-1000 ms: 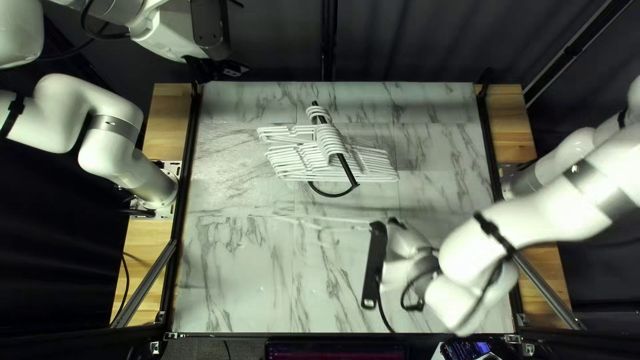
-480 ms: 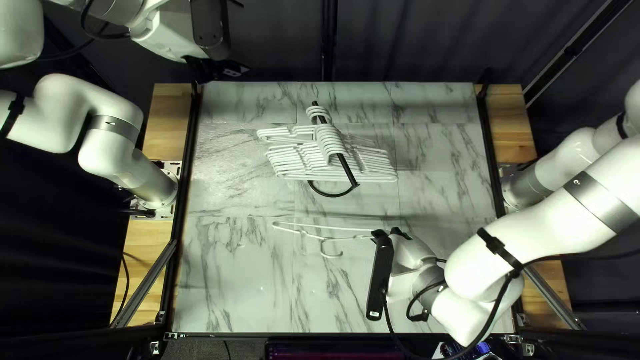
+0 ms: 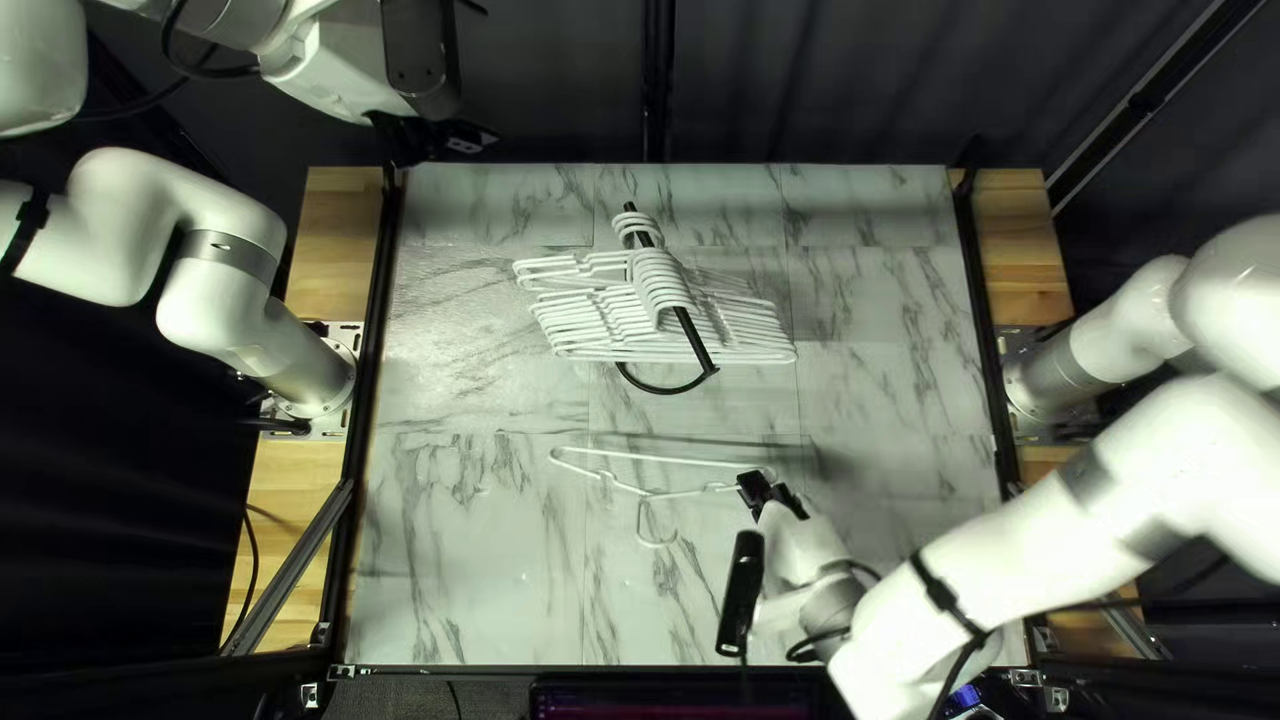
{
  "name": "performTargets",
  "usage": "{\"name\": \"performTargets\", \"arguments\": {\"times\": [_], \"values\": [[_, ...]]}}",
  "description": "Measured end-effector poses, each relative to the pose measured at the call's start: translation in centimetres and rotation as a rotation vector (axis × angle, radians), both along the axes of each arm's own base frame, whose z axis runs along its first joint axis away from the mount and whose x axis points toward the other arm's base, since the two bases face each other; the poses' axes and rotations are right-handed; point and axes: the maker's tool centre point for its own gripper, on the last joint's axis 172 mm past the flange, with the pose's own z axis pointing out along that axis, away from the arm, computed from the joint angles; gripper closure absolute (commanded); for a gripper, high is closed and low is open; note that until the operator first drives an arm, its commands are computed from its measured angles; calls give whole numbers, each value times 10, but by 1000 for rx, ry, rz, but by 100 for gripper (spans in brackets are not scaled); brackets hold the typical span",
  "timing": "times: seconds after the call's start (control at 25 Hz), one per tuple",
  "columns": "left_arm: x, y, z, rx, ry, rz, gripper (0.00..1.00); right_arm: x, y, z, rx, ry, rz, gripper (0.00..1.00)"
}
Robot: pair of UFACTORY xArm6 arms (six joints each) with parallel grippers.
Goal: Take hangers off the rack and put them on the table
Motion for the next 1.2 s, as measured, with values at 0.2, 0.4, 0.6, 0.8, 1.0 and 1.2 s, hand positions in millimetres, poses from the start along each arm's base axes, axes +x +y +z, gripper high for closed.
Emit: {"name": "performTargets", "arguments": {"times": [0.2, 0.4, 0.6, 0.8, 1.0, 1.2], "values": [[0, 0, 0, 0, 0, 0, 0, 1, -1, -9, -44, 18, -2, 100], [0, 0, 0, 0, 0, 0, 0, 1, -1, -9, -42, 16, 0, 100], [0, 0, 0, 0, 0, 0, 0, 1, 8, -18, -16, -1, 20, 100], [0, 0, 0, 0, 0, 0, 0, 5, 15, -35, -101, -39, 0, 100], [0, 0, 0, 0, 0, 0, 0, 2, 8, -37, -167, -73, -10, 100], [0, 0, 0, 0, 0, 0, 0, -3, -5, -38, -181, -69, 9, 100]]}}
